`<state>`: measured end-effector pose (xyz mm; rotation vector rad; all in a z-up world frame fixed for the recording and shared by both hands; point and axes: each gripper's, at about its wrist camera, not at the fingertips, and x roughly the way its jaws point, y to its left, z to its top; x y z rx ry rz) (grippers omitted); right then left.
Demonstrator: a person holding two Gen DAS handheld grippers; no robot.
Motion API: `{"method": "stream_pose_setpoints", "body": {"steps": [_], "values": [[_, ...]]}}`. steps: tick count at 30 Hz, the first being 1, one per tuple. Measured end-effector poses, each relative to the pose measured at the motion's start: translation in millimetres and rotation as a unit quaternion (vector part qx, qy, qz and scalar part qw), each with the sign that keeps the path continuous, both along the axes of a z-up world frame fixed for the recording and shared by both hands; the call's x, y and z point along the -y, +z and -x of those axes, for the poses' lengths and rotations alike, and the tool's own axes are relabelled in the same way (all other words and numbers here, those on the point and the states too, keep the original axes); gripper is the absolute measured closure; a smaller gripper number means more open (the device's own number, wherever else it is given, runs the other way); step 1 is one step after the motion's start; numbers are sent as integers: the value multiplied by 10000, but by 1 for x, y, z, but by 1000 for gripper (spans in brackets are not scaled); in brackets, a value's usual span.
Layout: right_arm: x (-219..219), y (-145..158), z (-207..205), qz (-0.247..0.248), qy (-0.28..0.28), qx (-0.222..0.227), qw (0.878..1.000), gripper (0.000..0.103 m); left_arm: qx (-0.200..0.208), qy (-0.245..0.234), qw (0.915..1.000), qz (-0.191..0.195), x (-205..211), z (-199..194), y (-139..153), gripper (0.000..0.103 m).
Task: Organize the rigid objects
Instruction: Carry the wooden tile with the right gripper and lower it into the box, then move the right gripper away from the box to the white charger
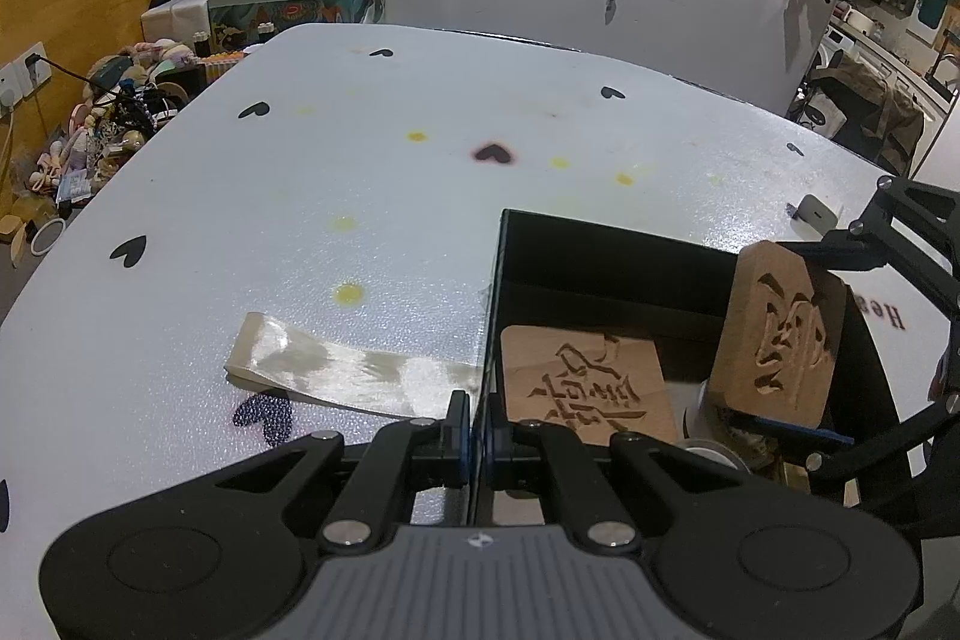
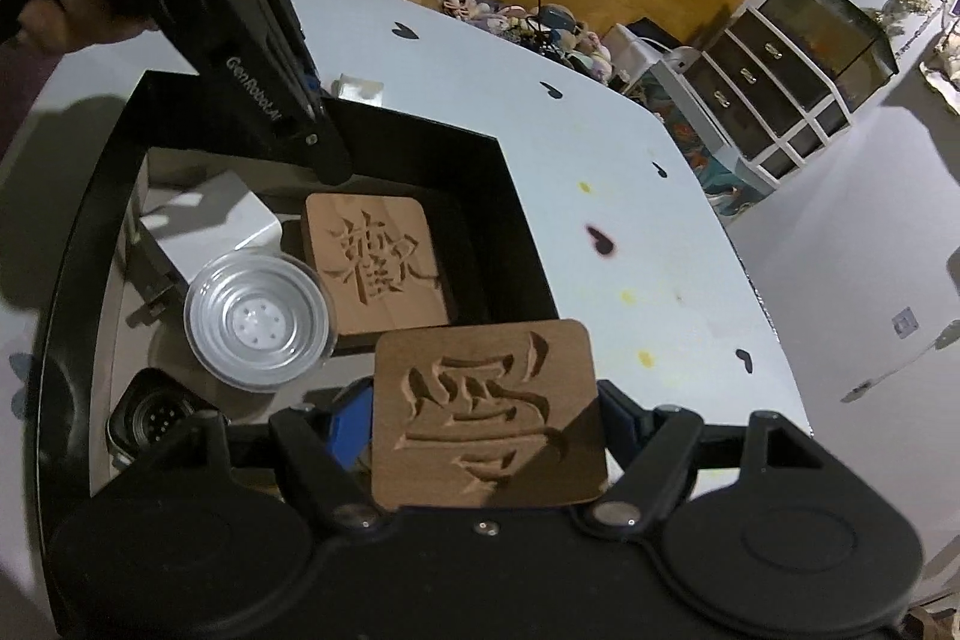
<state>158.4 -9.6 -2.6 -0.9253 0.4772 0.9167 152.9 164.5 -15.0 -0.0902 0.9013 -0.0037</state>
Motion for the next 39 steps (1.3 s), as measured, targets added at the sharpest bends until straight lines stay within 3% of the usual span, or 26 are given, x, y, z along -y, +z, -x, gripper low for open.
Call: {"method": "stream_pose_setpoints", "body": {"steps": [10, 17, 24, 32, 39], "values": [[-8, -9, 18, 168, -106, 486, 9986, 26, 1, 8, 10000, 24, -1, 0, -1, 99], [-8, -6, 32, 104, 51, 539, 9985, 26, 13, 9, 10000, 59, -3, 1, -2, 99], [-5, 1, 24, -105, 274, -246, 9993, 27, 17, 15, 10000, 74, -3, 1, -1, 99], [5, 13, 8, -523, -50, -436, 9977, 18, 13, 10, 10000, 69, -4, 1, -1, 99], [21, 28, -14, -957, -288, -1522, 9833, 19, 9, 8, 10000, 60, -3, 1, -1, 99]]}}
